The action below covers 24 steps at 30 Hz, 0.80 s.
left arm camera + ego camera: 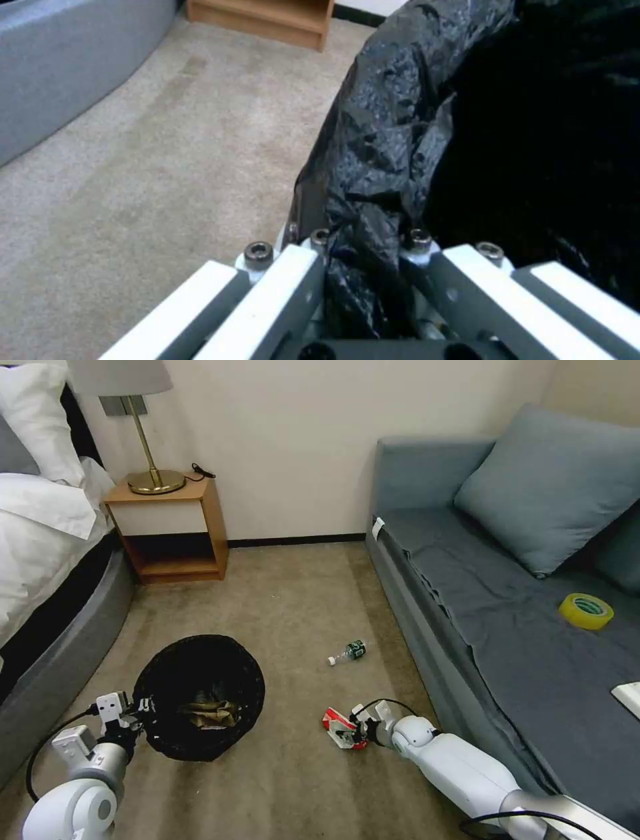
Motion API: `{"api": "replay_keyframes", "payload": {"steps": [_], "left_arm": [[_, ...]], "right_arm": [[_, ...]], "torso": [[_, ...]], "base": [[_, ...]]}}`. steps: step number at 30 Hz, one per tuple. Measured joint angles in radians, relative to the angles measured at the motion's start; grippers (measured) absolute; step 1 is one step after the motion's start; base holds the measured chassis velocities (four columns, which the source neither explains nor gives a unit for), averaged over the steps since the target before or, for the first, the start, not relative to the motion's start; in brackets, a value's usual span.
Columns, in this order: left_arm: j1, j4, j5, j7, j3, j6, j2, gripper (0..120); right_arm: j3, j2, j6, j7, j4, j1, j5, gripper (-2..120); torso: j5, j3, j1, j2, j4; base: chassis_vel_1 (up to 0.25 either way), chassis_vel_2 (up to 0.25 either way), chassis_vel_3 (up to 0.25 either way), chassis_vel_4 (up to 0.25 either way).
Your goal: Pick up the trash bin, then pick up the garbage on the floor and place it into the trash bin.
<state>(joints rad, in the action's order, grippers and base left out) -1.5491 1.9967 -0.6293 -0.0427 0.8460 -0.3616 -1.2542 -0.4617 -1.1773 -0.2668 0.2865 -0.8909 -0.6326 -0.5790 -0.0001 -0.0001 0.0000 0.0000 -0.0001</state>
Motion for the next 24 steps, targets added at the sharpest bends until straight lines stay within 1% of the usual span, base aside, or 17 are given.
{"api": "replay_keyframes", "payload": {"steps": [4,5,6,8,9,10,13,14,15,16,17,18,20,22,23,24], "left_arm": [[-0.007,0.006,-0.006,0.000,0.002,-0.003,0.000,3],[-0.007,0.006,-0.006,0.000,0.002,-0.003,0.000,3],[-0.010,0.011,-0.006,0.000,0.003,-0.003,0.000,3],[-0.016,0.020,-0.006,0.000,0.005,-0.004,0.001,3],[-0.018,0.024,-0.006,0.000,0.005,-0.005,0.002,3],[-0.018,0.024,-0.006,0.000,0.005,-0.005,0.002,3],[-0.022,0.026,-0.006,0.002,0.005,-0.005,0.004,3],[-0.023,0.027,-0.006,0.006,0.005,-0.005,0.006,3],[-0.023,0.027,-0.006,0.006,0.005,-0.005,0.006,3],[-0.023,0.027,-0.006,0.007,0.004,-0.005,0.007,3],[-0.023,0.025,-0.007,0.008,0.001,-0.005,0.009,3],[-0.023,0.025,-0.007,0.008,0.001,-0.005,0.009,3],[-0.022,0.022,-0.008,0.010,-0.003,-0.005,0.012,3],[-0.019,0.019,-0.009,0.011,-0.016,-0.005,0.016,3],[-0.019,0.019,-0.009,0.011,-0.016,-0.005,0.016,3],[-0.019,0.019,-0.009,0.011,-0.020,-0.005,0.017,3]], "right_arm": [[0.020,-0.002,0.013,-0.028,-0.025,-0.011,0.004,21],[0.020,-0.002,0.013,-0.028,-0.025,-0.011,0.004,21],[0.026,0.002,0.017,-0.040,-0.038,-0.011,0.003,16],[0.039,0.020,0.030,-0.060,-0.069,-0.010,-0.007,8],[0.048,0.041,0.035,-0.075,-0.102,-0.004,-0.022,1],[0.048,0.041,0.035,-0.075,-0.102,-0.004,-0.022,1],[0.077,0.078,0.040,-0.106,-0.178,0.005,-0.055,0],[0.096,0.105,0.058,-0.131,-0.243,0.008,-0.087,0],[0.096,0.105,0.058,-0.131,-0.243,0.008,-0.087,0],[0.103,0.116,0.064,-0.145,-0.273,0.008,-0.100,0],[0.117,0.144,0.076,-0.172,-0.348,0.008,-0.132,0],[0.117,0.144,0.076,-0.172,-0.348,0.008,-0.132,0],[0.130,0.173,0.093,-0.193,-0.437,0.008,-0.172,0],[0.151,0.205,0.126,-0.219,-0.571,0.007,-0.242,0],[0.151,0.205,0.126,-0.219,-0.571,0.007,-0.242,0],[0.154,0.210,0.137,-0.223,-0.604,0.007,-0.256,0]], "torso": [[0.0003,0.000,0.000,0.000,0.0001],[0.0003,0.000,0.000,0.000,0.0001],[0.0005,0.000,0.000,0.000,0.0003],[0.0004,0.000,0.000,0.000,0.0004],[0.0003,0.000,0.000,0.000,0.0002],[0.0003,0.000,0.000,0.000,0.0002],[0.0000,0.000,0.000,0.000,0.0000],[0.0002,0.000,0.000,0.000,0.0001],[0.0002,0.000,0.000,0.000,0.0001],[0.0003,0.000,0.000,0.000,0.0002],[0.0002,0.000,0.000,0.000,0.0001],[0.0002,0.000,0.000,0.000,0.0001],[0.0000,0.000,0.000,0.000,0.0000],[0.0000,0.000,0.000,0.000,0.0000],[0.0000,0.000,0.000,0.000,0.0000],[0.0001,0.000,0.000,0.000,0.0000]], "base": [[0.000,0.000,0.000,0.000],[0.000,0.000,0.000,0.000],[0.000,0.000,0.000,0.000],[0.000,0.000,0.000,0.000],[0.000,0.000,0.000,0.000],[0.000,0.000,0.000,0.000],[0.000,0.000,0.000,0.000],[0.000,0.000,0.000,0.000],[0.000,0.000,0.000,0.000],[0.000,0.000,0.000,0.000],[0.000,0.000,0.000,0.000],[0.000,0.000,0.000,0.000],[0.000,0.000,0.000,0.000],[0.000,0.000,0.000,0.000],[0.000,0.000,0.000,0.000],[0.000,0.000,0.000,0.000]]}}
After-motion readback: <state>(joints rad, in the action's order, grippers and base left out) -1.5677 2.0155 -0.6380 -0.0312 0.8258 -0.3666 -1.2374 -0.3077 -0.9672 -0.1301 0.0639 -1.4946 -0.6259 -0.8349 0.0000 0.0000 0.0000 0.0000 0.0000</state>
